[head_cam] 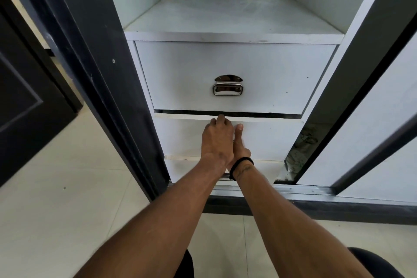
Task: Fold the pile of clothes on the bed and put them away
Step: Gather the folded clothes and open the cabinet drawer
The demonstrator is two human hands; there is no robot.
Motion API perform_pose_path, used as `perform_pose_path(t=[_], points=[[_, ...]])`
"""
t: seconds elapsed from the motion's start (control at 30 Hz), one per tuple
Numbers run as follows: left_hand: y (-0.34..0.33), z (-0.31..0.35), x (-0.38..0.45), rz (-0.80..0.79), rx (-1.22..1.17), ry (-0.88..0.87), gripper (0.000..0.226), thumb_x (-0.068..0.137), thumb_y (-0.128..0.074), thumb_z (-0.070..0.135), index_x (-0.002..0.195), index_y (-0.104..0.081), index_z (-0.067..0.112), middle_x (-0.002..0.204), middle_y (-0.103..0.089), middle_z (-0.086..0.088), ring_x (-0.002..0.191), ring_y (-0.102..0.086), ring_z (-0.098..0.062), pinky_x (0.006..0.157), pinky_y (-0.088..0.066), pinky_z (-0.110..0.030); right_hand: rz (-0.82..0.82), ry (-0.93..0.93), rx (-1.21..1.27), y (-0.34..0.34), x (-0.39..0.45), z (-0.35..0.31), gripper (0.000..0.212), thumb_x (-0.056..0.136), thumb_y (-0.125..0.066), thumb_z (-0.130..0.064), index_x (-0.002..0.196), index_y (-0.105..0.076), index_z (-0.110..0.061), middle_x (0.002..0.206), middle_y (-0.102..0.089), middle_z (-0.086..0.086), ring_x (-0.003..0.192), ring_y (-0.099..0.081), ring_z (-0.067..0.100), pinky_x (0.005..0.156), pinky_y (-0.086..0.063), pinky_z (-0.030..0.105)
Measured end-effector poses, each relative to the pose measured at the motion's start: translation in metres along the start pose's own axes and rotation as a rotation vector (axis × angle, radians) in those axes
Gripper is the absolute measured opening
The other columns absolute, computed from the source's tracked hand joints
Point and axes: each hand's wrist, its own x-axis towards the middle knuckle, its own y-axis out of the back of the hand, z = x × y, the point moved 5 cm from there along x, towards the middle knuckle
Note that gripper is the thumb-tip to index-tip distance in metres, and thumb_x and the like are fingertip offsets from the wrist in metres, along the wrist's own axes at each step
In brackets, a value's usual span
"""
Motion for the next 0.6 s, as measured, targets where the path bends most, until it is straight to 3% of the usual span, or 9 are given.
perform_pose_path(t=[0.07,0.27,0.33,0.43,0.53,0.6], points=[[0.003,0.001,-0.009,0.016,-0.018,0.001,0.053,0.095,-0.071,0.029,0.139,-0.051,0.008,0.138,-0.048,-0.011,0.123,-0.057,-0.024,0.104,-0.052,-0.031,0.002,-0.004,-0.029,0.006,-0.004,0.007,0.085,0.059,-0.07,-0.077,0.109,-0.059,-0.009,0.131,-0.066,0.026,0.12,-0.066,0.042,0.064,-0.057,0.034],[0.016,0.007,-0.054,0.005,-0.026,-0.019,0.058,0.093,-0.074,0.033,0.141,-0.05,0.009,0.139,-0.047,-0.011,0.125,-0.056,-0.024,0.105,-0.052,-0.032,0.05,0.0,-0.1,0.04,-0.028,0.024,0.094,0.062,-0.071,-0.082,0.115,-0.062,-0.005,0.126,-0.068,0.024,0.118,-0.067,0.039,0.057,-0.055,0.03],[0.023,0.008,-0.063,-0.036,-0.019,-0.003,0.06,0.089,-0.079,0.03,0.138,-0.051,0.009,0.137,-0.047,-0.01,0.122,-0.057,-0.023,0.102,-0.053,-0.031,0.002,0.001,-0.07,0.041,-0.037,0.029,0.107,0.05,-0.074,-0.086,0.121,-0.059,-0.007,0.129,-0.067,0.023,0.12,-0.066,0.038,0.064,-0.057,0.032],[0.032,0.011,-0.078,-0.09,-0.038,0.015,0.061,0.085,-0.083,0.027,0.136,-0.053,0.008,0.134,-0.048,-0.009,0.119,-0.058,-0.023,0.1,-0.054,-0.031,-0.032,0.033,-0.083,0.047,-0.052,0.034,0.101,0.06,-0.071,-0.086,0.123,-0.062,-0.008,0.132,-0.067,0.022,0.118,-0.067,0.032,0.073,-0.059,0.035],[0.04,0.013,-0.094,-0.087,-0.034,0.001,0.057,0.088,-0.08,0.024,0.136,-0.053,0.009,0.133,-0.048,-0.008,0.115,-0.059,-0.021,0.097,-0.055,-0.029,0.005,0.006,-0.157,0.062,-0.062,0.044,0.121,0.027,-0.067,-0.101,0.107,-0.069,-0.011,0.117,-0.074,0.02,0.111,-0.072,0.034,0.065,-0.058,0.032],[0.041,0.013,-0.105,-0.084,-0.034,-0.013,0.056,0.088,-0.079,0.025,0.135,-0.052,0.011,0.133,-0.048,-0.007,0.113,-0.061,-0.02,0.093,-0.054,-0.028,0.006,-0.003,-0.149,0.073,-0.064,0.051,0.118,0.019,-0.071,-0.1,0.098,-0.068,-0.012,0.109,-0.077,0.018,0.106,-0.074,0.033,0.08,-0.062,0.04]])
